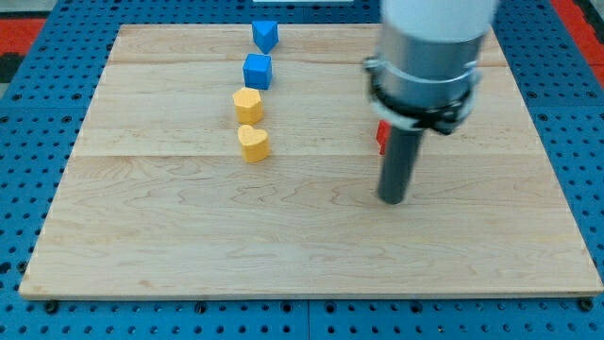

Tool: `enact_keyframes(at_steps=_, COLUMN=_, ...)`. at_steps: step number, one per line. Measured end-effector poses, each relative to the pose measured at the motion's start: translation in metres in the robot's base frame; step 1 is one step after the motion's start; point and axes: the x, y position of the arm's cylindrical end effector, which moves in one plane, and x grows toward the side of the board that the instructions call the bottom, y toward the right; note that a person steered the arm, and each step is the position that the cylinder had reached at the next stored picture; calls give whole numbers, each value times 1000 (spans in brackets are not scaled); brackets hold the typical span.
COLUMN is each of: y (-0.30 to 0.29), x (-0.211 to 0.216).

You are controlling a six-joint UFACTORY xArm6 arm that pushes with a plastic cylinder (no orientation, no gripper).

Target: Slide your arm to top right of red circle

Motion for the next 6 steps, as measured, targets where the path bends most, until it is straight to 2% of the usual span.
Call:
enact_keyframes(at_steps=2, y=80, x=-81)
enact_keyframes(at_steps=3, y=90, x=-119)
enact_keyframes(at_steps=6, y=94, x=-125)
